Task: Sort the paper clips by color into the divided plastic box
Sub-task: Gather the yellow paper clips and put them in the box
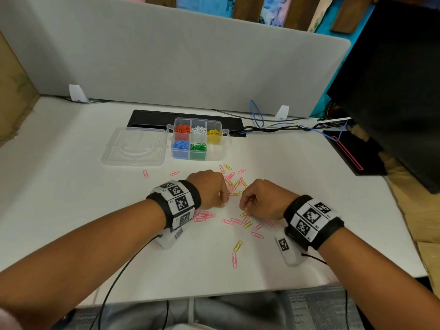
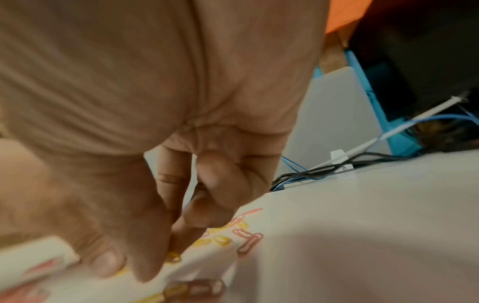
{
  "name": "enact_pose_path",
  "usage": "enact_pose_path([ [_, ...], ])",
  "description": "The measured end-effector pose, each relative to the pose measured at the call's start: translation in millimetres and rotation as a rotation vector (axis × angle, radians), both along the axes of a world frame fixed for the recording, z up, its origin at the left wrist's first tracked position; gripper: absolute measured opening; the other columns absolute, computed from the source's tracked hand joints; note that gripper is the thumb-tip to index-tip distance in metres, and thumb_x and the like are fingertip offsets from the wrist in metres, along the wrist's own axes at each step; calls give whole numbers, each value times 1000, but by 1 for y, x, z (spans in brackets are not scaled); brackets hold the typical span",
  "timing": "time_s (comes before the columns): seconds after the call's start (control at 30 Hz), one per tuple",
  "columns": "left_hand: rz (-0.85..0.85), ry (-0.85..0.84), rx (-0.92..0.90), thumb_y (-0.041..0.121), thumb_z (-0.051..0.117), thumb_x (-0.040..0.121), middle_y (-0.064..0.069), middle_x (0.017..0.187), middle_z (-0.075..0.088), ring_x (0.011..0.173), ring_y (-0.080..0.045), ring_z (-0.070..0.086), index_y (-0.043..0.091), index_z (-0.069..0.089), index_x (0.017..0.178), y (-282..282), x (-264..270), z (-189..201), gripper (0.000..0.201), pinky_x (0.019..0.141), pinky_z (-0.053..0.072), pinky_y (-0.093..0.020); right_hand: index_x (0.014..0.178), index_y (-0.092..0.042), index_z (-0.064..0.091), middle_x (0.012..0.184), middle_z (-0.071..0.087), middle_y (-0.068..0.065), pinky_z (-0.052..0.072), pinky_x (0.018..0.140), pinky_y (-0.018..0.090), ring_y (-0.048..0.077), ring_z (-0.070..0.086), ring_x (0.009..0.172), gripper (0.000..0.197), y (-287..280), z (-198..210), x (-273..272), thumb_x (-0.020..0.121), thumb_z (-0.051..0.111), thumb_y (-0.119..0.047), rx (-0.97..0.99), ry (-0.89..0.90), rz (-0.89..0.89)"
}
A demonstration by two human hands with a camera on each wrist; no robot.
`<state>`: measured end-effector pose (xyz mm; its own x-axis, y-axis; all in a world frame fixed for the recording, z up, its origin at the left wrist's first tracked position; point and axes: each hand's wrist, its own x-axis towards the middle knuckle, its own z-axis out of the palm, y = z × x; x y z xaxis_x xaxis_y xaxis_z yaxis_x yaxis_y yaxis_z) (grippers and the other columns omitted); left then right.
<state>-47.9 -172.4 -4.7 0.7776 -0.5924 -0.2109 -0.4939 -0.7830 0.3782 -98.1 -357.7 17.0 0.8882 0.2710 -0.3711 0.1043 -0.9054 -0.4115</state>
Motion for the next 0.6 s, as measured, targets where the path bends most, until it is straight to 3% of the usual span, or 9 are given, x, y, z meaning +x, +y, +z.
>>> enact_pose_path([
  [0.1, -39, -24, 52, 34, 68, 87, 16, 87, 66, 78, -9, 56, 27, 76, 93, -2, -2, -1, 12, 71, 41, -23, 88, -17, 76, 76, 62, -15, 45, 64, 17, 3, 58, 70, 16, 4, -4, -2, 85, 63, -9, -71, 6, 16],
  [0.23, -69, 9, 165, 32, 55, 93, 2, 89, 67, 81, -20, 61, 18, 69, 93, -3, -7, -1, 20, 74, 52, -30, 85, -15, 72, 81, 64, -9, 48, 67, 21, 10, 60, 78, 9, 8, -3, 3, 84, 66, -9, -131, 45, 38],
  [0.37, -93, 53, 224, 34, 57, 90, -3, 94, 66, 86, -22, 61, 15, 66, 95, -5, -8, 2, 22, 73, 50, -30, 77, -15, 67, 76, 64, -5, 46, 59, 20, 9, 58, 71, 9, 11, -2, 4, 81, 65, -7, -174, 79, 86],
  [0.5, -106, 67, 207, 40, 62, 87, -6, 89, 67, 82, -22, 60, 12, 65, 89, -6, -11, 0, 29, 72, 50, -31, 76, -15, 64, 71, 61, -7, 46, 60, 23, 10, 56, 67, 11, 11, -6, 0, 77, 64, -4, -138, 34, 94],
  [0.6, -109, 87, 185, 40, 64, 86, -7, 89, 67, 82, -23, 62, 10, 66, 88, -5, -12, -3, 30, 76, 53, -34, 77, -19, 67, 74, 62, -8, 48, 63, 23, 10, 56, 69, 16, 3, -6, 2, 78, 60, -4, -5, -9, 14],
])
